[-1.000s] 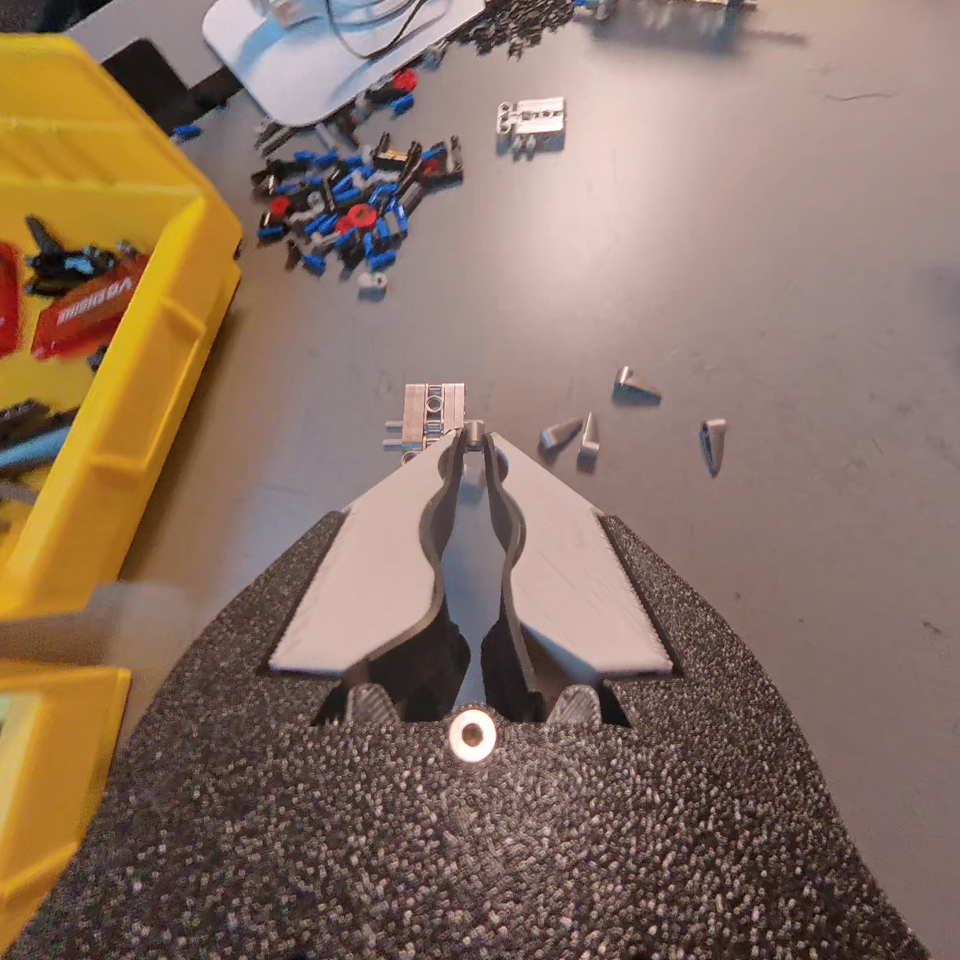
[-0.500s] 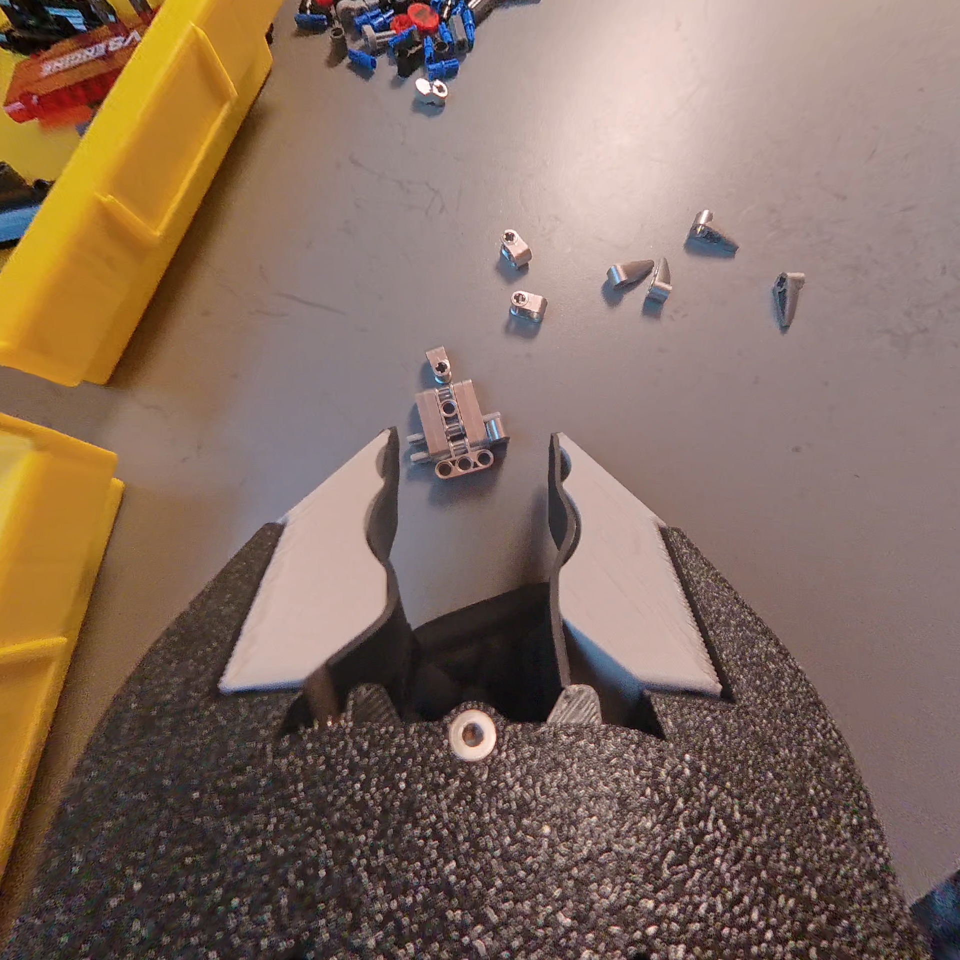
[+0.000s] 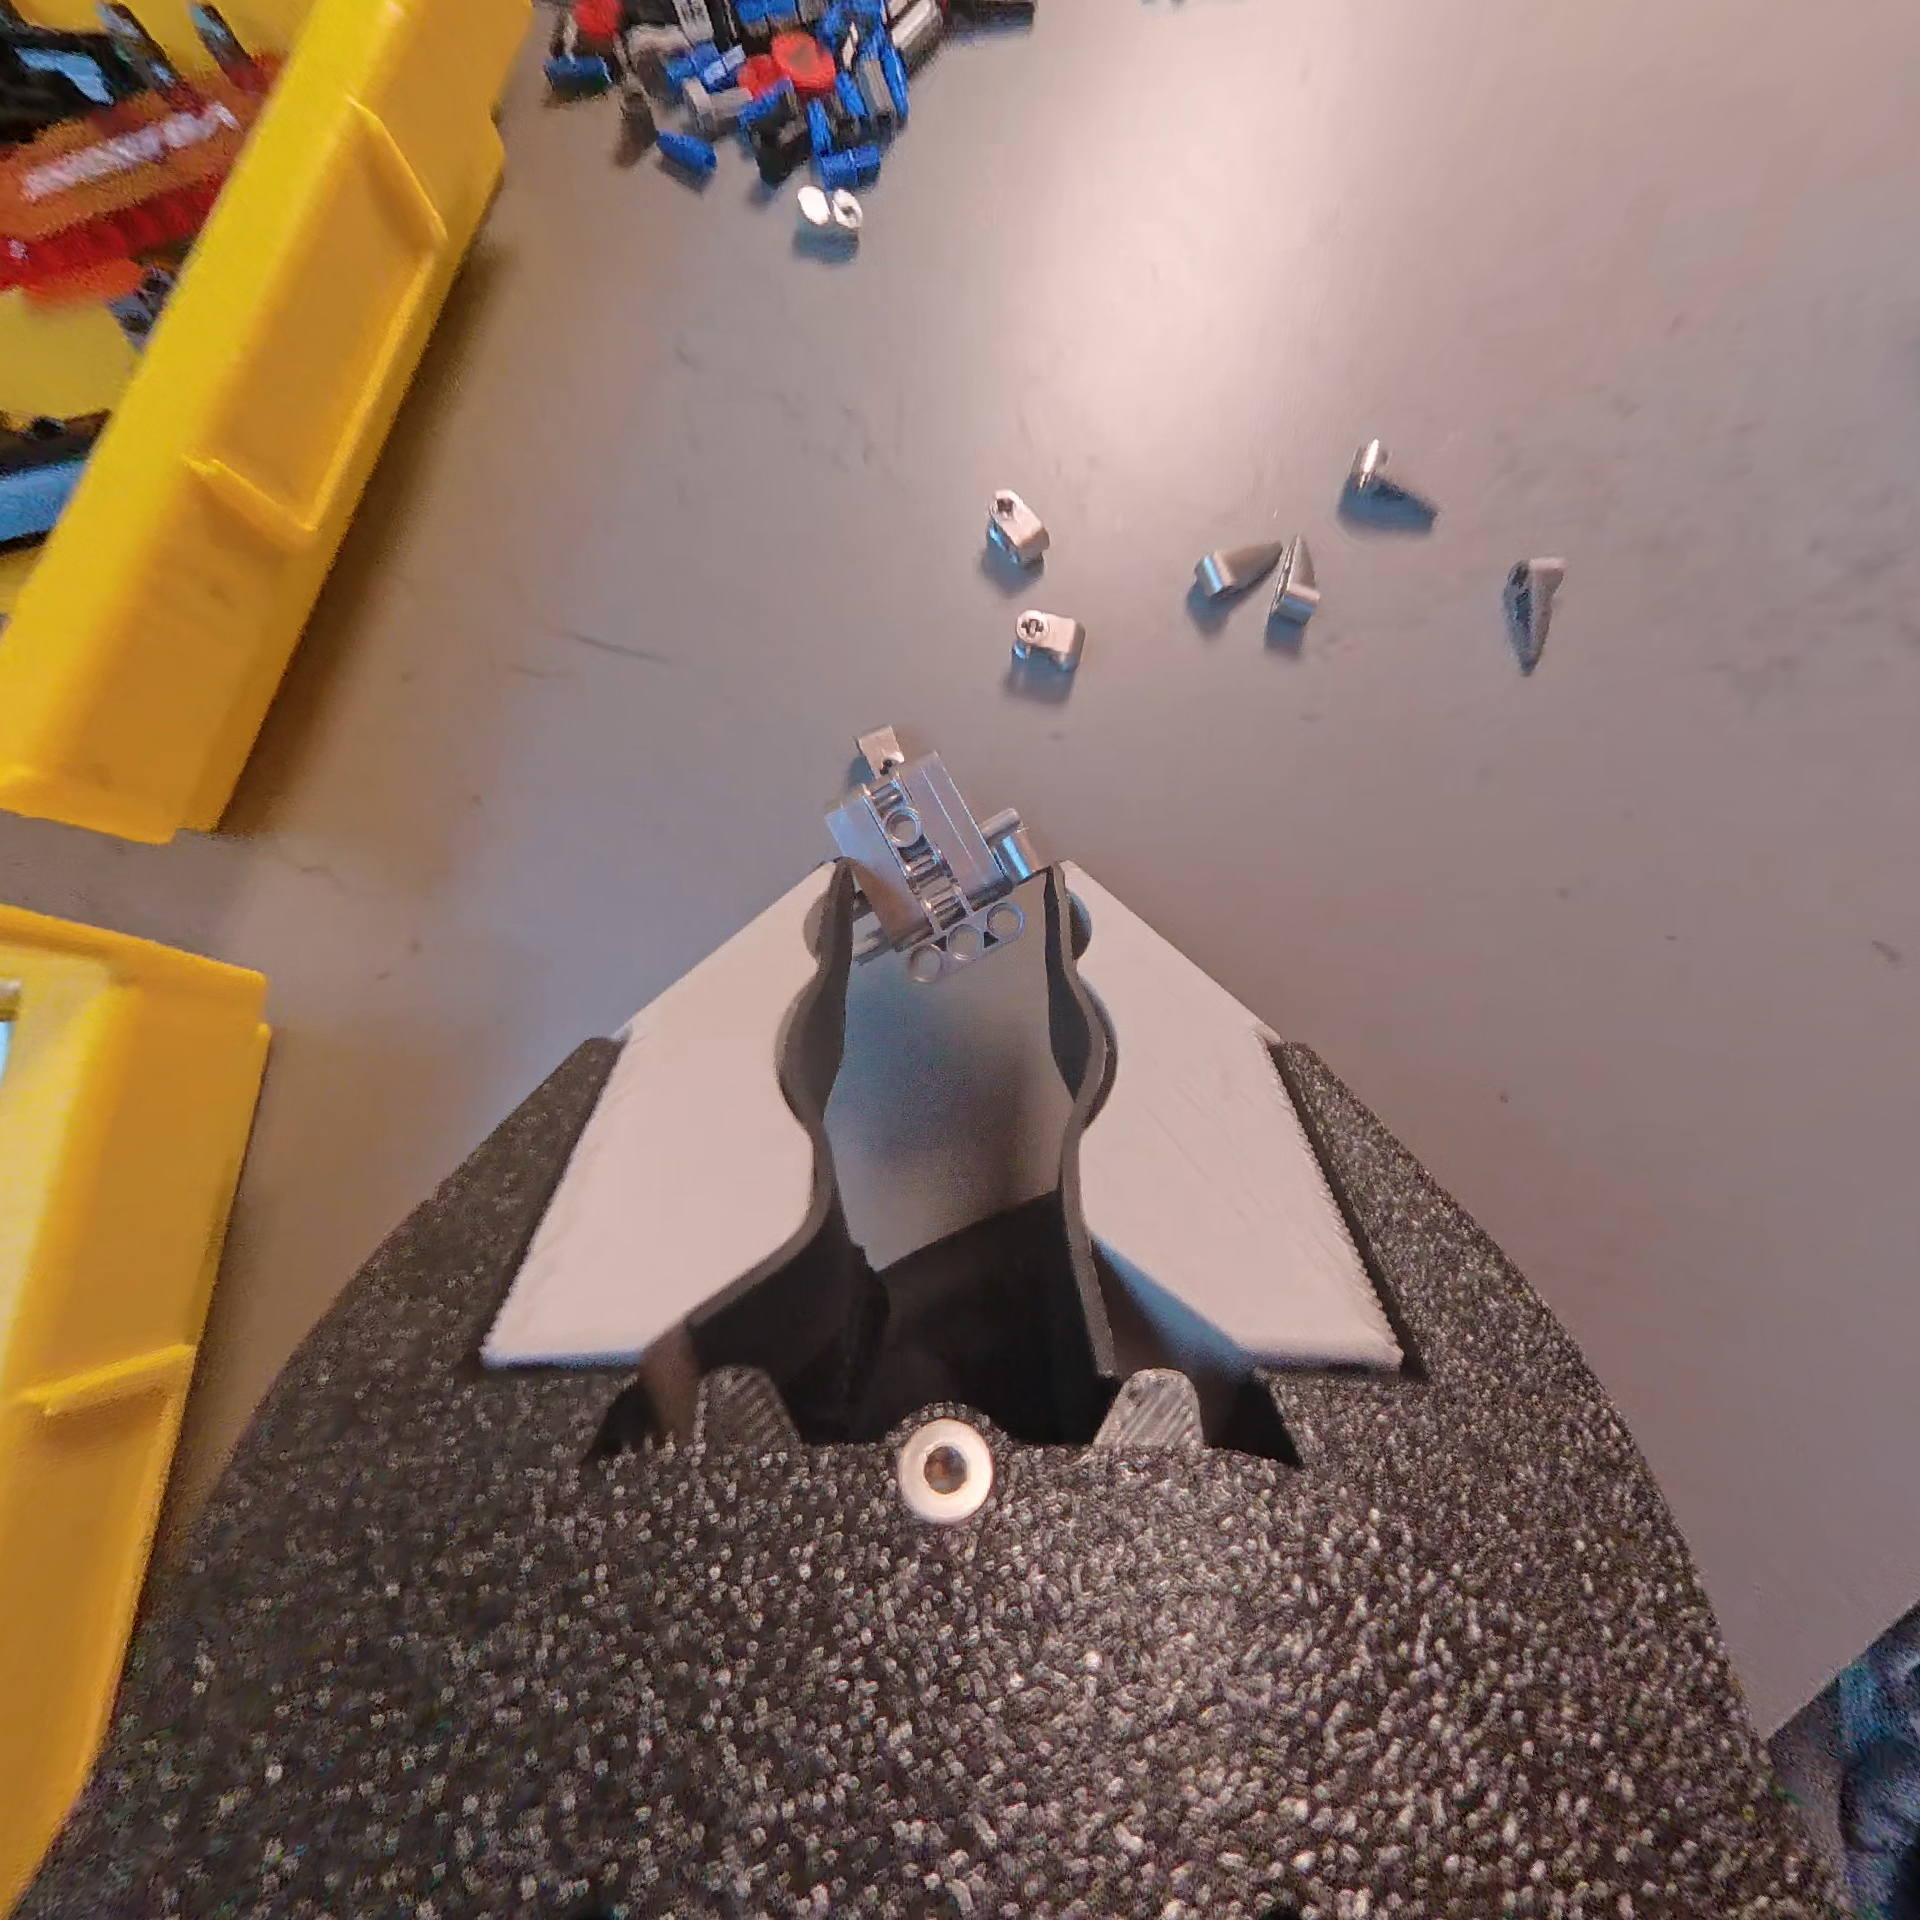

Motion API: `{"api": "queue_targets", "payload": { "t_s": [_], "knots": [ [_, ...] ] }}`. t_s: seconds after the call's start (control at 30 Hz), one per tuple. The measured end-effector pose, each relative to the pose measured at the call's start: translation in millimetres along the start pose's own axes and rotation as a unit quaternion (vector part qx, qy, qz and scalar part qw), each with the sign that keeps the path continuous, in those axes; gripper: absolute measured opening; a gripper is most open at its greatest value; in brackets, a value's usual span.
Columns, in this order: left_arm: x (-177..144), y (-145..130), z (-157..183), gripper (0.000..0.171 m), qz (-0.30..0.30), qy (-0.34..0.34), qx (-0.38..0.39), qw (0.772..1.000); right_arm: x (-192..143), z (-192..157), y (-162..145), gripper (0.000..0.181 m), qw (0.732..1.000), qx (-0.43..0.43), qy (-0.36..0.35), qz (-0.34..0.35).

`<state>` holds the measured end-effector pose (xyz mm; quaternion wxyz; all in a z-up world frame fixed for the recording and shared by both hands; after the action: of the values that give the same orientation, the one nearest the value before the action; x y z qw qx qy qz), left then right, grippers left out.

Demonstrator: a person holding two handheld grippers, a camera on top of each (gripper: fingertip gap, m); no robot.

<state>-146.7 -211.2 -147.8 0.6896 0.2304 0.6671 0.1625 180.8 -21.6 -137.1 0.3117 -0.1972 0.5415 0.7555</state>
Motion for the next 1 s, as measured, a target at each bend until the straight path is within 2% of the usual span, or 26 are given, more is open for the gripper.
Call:
{"api": "queue_targets", "payload": {
  "t_s": [0.1, 0.2, 0.23, 0.27, 0.3, 0.33, 0.4, 0.47, 0.63, 0.7, 0.8, 0.93, 1.0],
  "knots": [
    [-10.0, 0.7, -2.8, 0.036, 0.024, 0.007, -0.012, 1.000, 1.8, -0.3, -0.2, 0.051, 1.000, -0.001, 0.004, -0.006],
    [4.9, -7.5, -2.0, 0.038, -0.039, -0.010, -0.016, 0.999, 4.3, -2.8, -0.6, 0.051, 1.000, -0.011, 0.004, -0.017],
    [6.8, -7.7, -1.9, 0.036, -0.044, -0.010, -0.015, 0.999, 4.9, -3.8, -0.7, 0.051, 1.000, -0.015, 0.005, -0.019],
    [5.2, -6.5, -0.5, 0.042, -0.045, -0.018, -0.009, 0.999, 5.4, -4.7, -0.8, 0.051, 1.000, -0.019, 0.004, -0.022],
    [2.7, -5.8, 1.9, 0.055, -0.056, -0.032, 0.004, 0.998, 5.7, -5.3, -0.9, 0.051, 0.999, -0.021, 0.004, -0.023],
    [-1.6, -5.1, 4.8, 0.058, -0.062, -0.048, 0.030, 0.996, 5.9, -5.6, -0.9, 0.051, 0.999, -0.022, 0.004, -0.024],
    [-14.2, -5.0, 4.3, 0.048, -0.060, -0.050, 0.115, 0.990, 6.2, -5.4, -1.0, 0.051, 0.999, -0.021, 0.007, -0.025],
    [-20.3, -2.1, -8.4, 0.049, -0.072, -0.019, 0.182, 0.980, 7.1, -5.0, -1.1, 0.050, 0.999, -0.019, 0.012, -0.028],
    [7.1, 7.7, -29.6, 0.061, -0.108, -0.076, 0.239, 0.962, 9.3, -7.1, -1.8, 0.051, 0.999, -0.027, 0.017, -0.037],
    [10.2, 9.9, -28.7, 0.052, -0.098, -0.110, 0.233, 0.961, 7.4, -8.1, -1.6, 0.050, 0.999, -0.030, 0.016, -0.029],
    [11.9, 7.0, -28.8, 0.039, -0.100, -0.108, 0.189, 0.971, 6.7, -6.6, -1.4, 0.049, 0.999, -0.024, 0.019, -0.026],
    [9.0, -1.7, -22.4, 0.039, -0.071, -0.072, 0.129, 0.986, 9.3, -6.5, -1.8, 0.049, 0.999, -0.023, 0.028, -0.036],
    [5.5, -4.8, -19.1, 0.047, -0.050, -0.057, 0.122, 0.990, 10.0, -7.9, -2.0, 0.049, 0.998, -0.028, 0.027, -0.039]
  ]
}}
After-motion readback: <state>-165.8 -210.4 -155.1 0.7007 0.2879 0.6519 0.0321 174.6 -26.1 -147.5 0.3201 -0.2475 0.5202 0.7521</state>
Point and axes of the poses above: each gripper's, where its closed fingertips meet, x out along the fingers, y out of its top, z = x × y across the jaws, the point moved 9 cm from there along -x, back along the fingers, and after that the axes turned 11 degrees about -z, right-handed, at the moved point
